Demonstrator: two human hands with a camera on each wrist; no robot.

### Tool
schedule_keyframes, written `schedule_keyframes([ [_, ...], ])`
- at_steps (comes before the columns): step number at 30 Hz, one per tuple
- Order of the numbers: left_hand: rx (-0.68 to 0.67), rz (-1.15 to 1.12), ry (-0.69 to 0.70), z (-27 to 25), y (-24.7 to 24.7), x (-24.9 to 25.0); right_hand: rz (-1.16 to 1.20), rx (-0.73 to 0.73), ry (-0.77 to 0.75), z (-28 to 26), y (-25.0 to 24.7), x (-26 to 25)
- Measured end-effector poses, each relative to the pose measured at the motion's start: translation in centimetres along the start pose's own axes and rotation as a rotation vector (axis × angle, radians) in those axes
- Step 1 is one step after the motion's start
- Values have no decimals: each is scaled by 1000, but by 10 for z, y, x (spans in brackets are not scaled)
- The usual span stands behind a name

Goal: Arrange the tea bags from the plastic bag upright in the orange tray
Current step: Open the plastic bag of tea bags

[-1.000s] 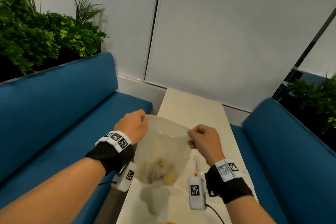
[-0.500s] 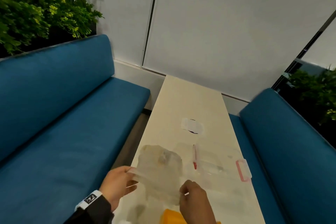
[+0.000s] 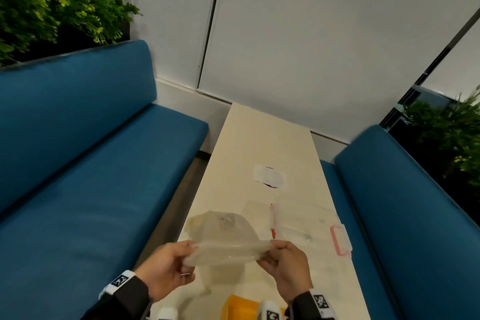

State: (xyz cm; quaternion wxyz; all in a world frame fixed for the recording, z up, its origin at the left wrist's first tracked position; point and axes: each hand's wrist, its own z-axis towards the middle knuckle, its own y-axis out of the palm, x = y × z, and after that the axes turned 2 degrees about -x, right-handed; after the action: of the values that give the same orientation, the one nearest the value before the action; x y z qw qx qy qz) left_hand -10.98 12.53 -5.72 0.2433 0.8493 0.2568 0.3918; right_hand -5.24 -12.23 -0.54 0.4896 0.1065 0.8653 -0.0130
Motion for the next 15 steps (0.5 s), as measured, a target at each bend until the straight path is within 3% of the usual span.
schedule_keyframes([
  [3,-53,-19,-47,-4,-3,1,260,-88,125,11,1,-1],
  [5,-98,-146,-24,-4,-3,2,333,-127,196,12,6,1],
  [9,-128,-391,98,5,-1,7,150,-104,278,8,19,9],
  [12,-76,-429,135,11,5,8,14,-112,263,7,26,11],
  [15,-27,-423,122,16,5,10,-26,-226,237,2,30,10],
])
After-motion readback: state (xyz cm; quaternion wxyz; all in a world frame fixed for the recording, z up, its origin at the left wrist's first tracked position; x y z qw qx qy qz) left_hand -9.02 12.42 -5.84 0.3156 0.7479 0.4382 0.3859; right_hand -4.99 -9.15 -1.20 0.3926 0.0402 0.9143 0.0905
